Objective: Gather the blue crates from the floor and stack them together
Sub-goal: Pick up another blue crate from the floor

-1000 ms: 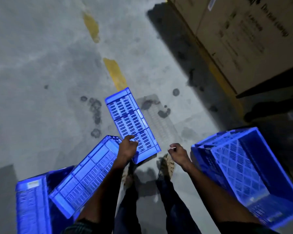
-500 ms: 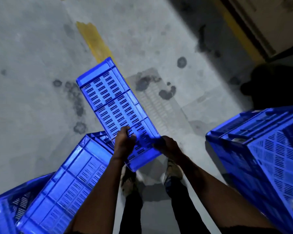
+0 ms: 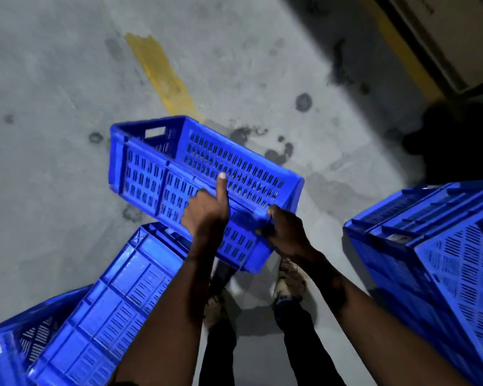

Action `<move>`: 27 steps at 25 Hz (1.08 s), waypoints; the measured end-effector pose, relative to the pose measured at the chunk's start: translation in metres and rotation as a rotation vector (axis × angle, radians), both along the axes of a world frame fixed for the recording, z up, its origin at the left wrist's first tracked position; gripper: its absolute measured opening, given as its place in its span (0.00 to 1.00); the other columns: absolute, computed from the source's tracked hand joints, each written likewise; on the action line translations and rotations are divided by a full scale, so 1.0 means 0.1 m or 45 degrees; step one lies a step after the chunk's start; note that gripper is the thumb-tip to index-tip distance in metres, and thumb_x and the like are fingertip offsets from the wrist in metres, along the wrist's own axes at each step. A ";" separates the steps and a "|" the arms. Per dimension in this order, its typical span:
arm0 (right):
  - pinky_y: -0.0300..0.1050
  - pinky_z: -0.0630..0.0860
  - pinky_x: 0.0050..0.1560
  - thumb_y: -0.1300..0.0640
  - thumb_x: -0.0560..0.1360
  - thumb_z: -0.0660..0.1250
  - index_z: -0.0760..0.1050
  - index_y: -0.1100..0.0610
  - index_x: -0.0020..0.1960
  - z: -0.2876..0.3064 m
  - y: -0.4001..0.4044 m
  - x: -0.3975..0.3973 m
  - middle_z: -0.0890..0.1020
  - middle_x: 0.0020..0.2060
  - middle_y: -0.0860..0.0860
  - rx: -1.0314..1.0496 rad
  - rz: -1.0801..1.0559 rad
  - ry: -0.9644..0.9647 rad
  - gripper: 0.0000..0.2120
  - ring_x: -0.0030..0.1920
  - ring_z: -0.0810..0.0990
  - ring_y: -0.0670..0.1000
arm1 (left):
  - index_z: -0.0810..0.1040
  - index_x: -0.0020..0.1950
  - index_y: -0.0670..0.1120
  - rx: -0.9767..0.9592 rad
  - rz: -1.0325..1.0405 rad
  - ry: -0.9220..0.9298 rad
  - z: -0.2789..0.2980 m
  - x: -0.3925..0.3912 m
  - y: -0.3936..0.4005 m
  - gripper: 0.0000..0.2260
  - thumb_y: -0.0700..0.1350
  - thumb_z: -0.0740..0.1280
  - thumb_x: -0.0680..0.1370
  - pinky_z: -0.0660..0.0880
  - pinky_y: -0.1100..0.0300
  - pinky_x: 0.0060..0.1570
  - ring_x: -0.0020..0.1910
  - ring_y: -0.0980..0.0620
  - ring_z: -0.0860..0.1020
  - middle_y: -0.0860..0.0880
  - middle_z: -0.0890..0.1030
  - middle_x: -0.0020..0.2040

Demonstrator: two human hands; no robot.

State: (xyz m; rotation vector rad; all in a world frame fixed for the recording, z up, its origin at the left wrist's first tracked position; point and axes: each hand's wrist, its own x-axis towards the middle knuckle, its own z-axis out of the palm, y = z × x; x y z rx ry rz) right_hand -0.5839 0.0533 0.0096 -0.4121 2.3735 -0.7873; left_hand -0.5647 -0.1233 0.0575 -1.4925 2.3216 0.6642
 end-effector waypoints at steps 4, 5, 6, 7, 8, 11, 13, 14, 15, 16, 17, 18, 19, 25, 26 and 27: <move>0.46 0.66 0.33 0.47 0.69 0.69 0.66 0.53 0.42 -0.14 0.23 -0.04 0.72 0.35 0.52 0.026 -0.025 -0.142 0.14 0.38 0.77 0.61 | 0.81 0.38 0.41 0.561 0.585 0.141 -0.27 0.06 -0.08 0.34 0.74 0.64 0.65 0.81 0.41 0.51 0.40 0.41 0.85 0.40 0.85 0.37; 0.47 0.67 0.33 0.47 0.68 0.70 0.63 0.52 0.41 -0.20 0.30 -0.02 0.71 0.34 0.51 0.054 -0.002 -0.208 0.16 0.36 0.75 0.58 | 0.79 0.34 0.42 0.673 0.679 0.197 -0.30 0.11 -0.06 0.27 0.68 0.70 0.66 0.82 0.39 0.48 0.35 0.42 0.84 0.43 0.84 0.30; 0.47 0.67 0.33 0.48 0.68 0.71 0.62 0.52 0.41 -0.22 0.36 -0.01 0.70 0.33 0.50 0.057 0.034 -0.249 0.18 0.34 0.73 0.55 | 0.77 0.33 0.44 0.736 0.709 0.194 -0.32 0.14 -0.04 0.21 0.61 0.72 0.68 0.83 0.40 0.45 0.34 0.43 0.83 0.46 0.82 0.28; 0.46 0.68 0.33 0.50 0.70 0.73 0.64 0.55 0.40 -0.26 0.42 0.03 0.70 0.32 0.49 0.036 0.039 -0.293 0.17 0.31 0.71 0.51 | 0.76 0.34 0.44 0.749 0.710 0.182 -0.36 0.17 -0.02 0.16 0.56 0.73 0.70 0.83 0.43 0.42 0.34 0.44 0.82 0.46 0.81 0.29; 0.44 0.68 0.33 0.53 0.72 0.73 0.69 0.58 0.40 -0.24 0.44 0.05 0.71 0.31 0.49 -0.050 -0.014 -0.389 0.15 0.30 0.69 0.47 | 0.76 0.34 0.44 0.743 0.695 0.134 -0.41 0.19 -0.01 0.14 0.52 0.72 0.69 0.84 0.46 0.39 0.32 0.45 0.82 0.45 0.80 0.30; 0.45 0.73 0.39 0.48 0.75 0.67 0.77 0.63 0.46 -0.25 0.53 0.11 0.79 0.38 0.55 -0.176 -0.318 -0.328 0.17 0.35 0.75 0.49 | 0.79 0.37 0.38 0.733 0.724 0.080 -0.65 0.34 0.01 0.17 0.52 0.72 0.60 0.83 0.40 0.38 0.32 0.43 0.84 0.39 0.82 0.33; 0.46 0.74 0.50 0.41 0.72 0.65 0.76 0.56 0.56 -0.37 0.60 0.10 0.79 0.50 0.52 -0.111 -0.610 -0.185 0.22 0.47 0.77 0.50 | 0.79 0.44 0.36 0.753 0.714 0.034 -0.76 0.42 -0.01 0.21 0.51 0.72 0.62 0.82 0.38 0.40 0.36 0.39 0.85 0.36 0.84 0.40; 0.47 0.74 0.54 0.37 0.69 0.67 0.72 0.55 0.62 -0.42 0.64 0.07 0.76 0.55 0.51 -0.073 -0.804 -0.245 0.29 0.52 0.76 0.50 | 0.78 0.45 0.35 0.764 0.737 0.020 -0.73 0.44 -0.01 0.18 0.49 0.72 0.65 0.82 0.38 0.39 0.34 0.38 0.85 0.35 0.83 0.39; 0.50 0.75 0.56 0.35 0.66 0.68 0.69 0.55 0.64 -0.45 0.65 0.02 0.75 0.56 0.52 -0.050 -1.020 -0.416 0.34 0.53 0.76 0.52 | 0.77 0.43 0.35 0.782 0.736 -0.018 -0.66 0.45 -0.01 0.15 0.46 0.71 0.67 0.82 0.37 0.39 0.31 0.37 0.84 0.34 0.82 0.35; 0.52 0.77 0.52 0.35 0.65 0.70 0.69 0.56 0.62 -0.48 0.64 -0.02 0.76 0.53 0.54 -0.061 -1.195 -0.653 0.35 0.49 0.77 0.53 | 0.77 0.43 0.35 0.789 0.740 -0.045 -0.61 0.45 -0.01 0.13 0.44 0.71 0.69 0.81 0.36 0.39 0.28 0.37 0.82 0.34 0.81 0.32; 0.51 0.77 0.44 0.39 0.68 0.72 0.71 0.57 0.57 -0.55 0.67 -0.04 0.77 0.46 0.55 -0.126 -1.301 -0.881 0.28 0.41 0.78 0.54 | 0.77 0.44 0.33 0.816 0.737 -0.039 -0.58 0.47 -0.01 0.13 0.44 0.70 0.70 0.81 0.35 0.39 0.26 0.39 0.81 0.34 0.80 0.32; 0.46 0.75 0.35 0.45 0.71 0.73 0.72 0.59 0.50 -0.58 0.69 -0.03 0.76 0.38 0.57 -0.167 -1.374 -1.017 0.20 0.33 0.76 0.53 | 0.77 0.45 0.32 0.856 0.726 -0.008 -0.55 0.50 0.01 0.14 0.43 0.70 0.70 0.81 0.37 0.37 0.25 0.40 0.80 0.35 0.78 0.33; 0.42 0.70 0.28 0.51 0.74 0.72 0.72 0.61 0.43 -0.62 0.70 0.00 0.74 0.32 0.58 -0.195 -1.436 -1.067 0.15 0.27 0.73 0.53 | 0.77 0.45 0.31 0.876 0.705 0.011 -0.47 0.51 0.02 0.14 0.43 0.70 0.70 0.81 0.41 0.35 0.25 0.41 0.79 0.35 0.77 0.33; 0.42 0.67 0.28 0.34 0.70 0.70 0.74 0.59 0.42 -0.61 0.38 0.08 0.73 0.30 0.56 -0.297 -1.765 -0.890 0.26 0.25 0.70 0.52 | 0.74 0.37 0.36 0.831 0.688 -0.188 -0.60 0.65 -0.21 0.07 0.39 0.70 0.69 0.81 0.38 0.31 0.24 0.42 0.81 0.35 0.79 0.29; 0.43 0.69 0.30 0.31 0.67 0.68 0.73 0.61 0.48 -0.55 0.30 0.01 0.75 0.35 0.58 -0.215 -1.827 -0.795 0.32 0.28 0.72 0.52 | 0.76 0.37 0.35 0.845 0.675 -0.218 -0.82 0.72 -0.33 0.09 0.41 0.70 0.65 0.80 0.33 0.35 0.29 0.39 0.83 0.33 0.82 0.32; 0.45 0.71 0.33 0.29 0.64 0.65 0.70 0.62 0.53 -0.50 0.23 -0.08 0.77 0.39 0.59 -0.169 -1.855 -0.724 0.38 0.31 0.73 0.53 | 0.77 0.38 0.36 0.863 0.640 -0.234 -0.96 0.76 -0.40 0.11 0.42 0.70 0.62 0.80 0.31 0.40 0.34 0.37 0.84 0.32 0.82 0.35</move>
